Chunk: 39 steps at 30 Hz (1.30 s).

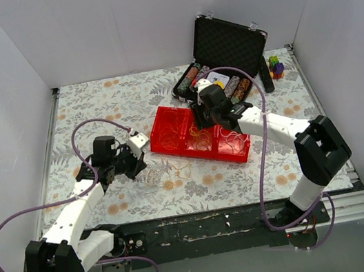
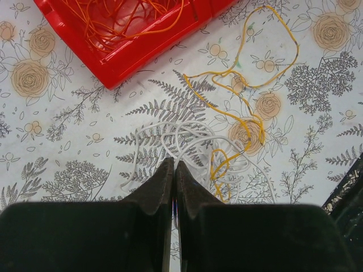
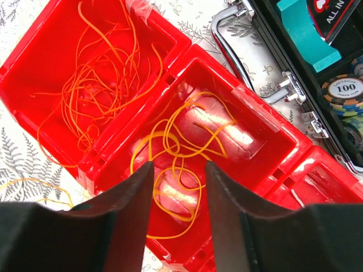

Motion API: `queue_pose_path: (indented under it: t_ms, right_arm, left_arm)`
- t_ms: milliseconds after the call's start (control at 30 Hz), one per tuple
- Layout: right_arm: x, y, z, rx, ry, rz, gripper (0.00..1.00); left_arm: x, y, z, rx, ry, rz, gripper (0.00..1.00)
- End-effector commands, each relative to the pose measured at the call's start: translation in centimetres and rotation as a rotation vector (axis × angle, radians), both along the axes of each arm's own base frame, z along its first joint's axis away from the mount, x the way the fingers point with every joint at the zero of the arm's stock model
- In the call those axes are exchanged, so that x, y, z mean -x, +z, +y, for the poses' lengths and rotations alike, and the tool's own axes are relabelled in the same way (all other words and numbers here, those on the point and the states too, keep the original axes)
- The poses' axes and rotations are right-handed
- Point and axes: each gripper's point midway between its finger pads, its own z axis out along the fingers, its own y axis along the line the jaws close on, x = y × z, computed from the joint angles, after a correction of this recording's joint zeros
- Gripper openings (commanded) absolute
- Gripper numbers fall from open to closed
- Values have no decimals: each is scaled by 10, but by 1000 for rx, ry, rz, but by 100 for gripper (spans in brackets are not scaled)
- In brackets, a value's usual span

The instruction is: Untangle the cables

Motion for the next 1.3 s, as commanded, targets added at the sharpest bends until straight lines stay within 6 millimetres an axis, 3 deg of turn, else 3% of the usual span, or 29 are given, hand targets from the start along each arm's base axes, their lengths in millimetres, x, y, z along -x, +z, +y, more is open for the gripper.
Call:
queue_pose_path:
  t_ms: [0,33,67,200,300,467,667,833,933,1133,1267]
  right_arm:
    - [-7,41,1,-59,-13,-87,63]
    - [-8,49,1,-64,-13,-102,73]
    - [-9,56,0,-65,-14,-113,75]
    - [-3,90,2,-92,30,-170,76]
    - [25,110,19,-141,189,-237,74]
    - [100,96,51,-201,532,-242,76]
    - [158,60,78,-207,695,-141,77]
    - [157,14,83,-152,649,-92,77]
    - [141,-10,73,-77,536,-70,77]
    - [130,-17,62,-72,392,-52,77]
    - [128,-31,61,-76,324,3,72]
  left_arm:
    - [-6,22,-6,39,-17,-47,0]
    - [-6,22,-7,39,-19,-47,0]
    - [-6,21,-6,38,-18,-45,0]
    - [-6,22,-7,40,-20,-49,0]
    - [-6,22,-7,40,-18,-46,0]
    - [-2,14,-5,28,-22,-35,0]
    - [-2,9,0,2,-10,-43,0]
    - [-1,12,-1,8,-13,-39,0]
    - [1,9,1,-4,-13,-33,0]
    - [10,1,4,-24,-38,-32,0]
    - [10,0,4,-21,-39,-26,0]
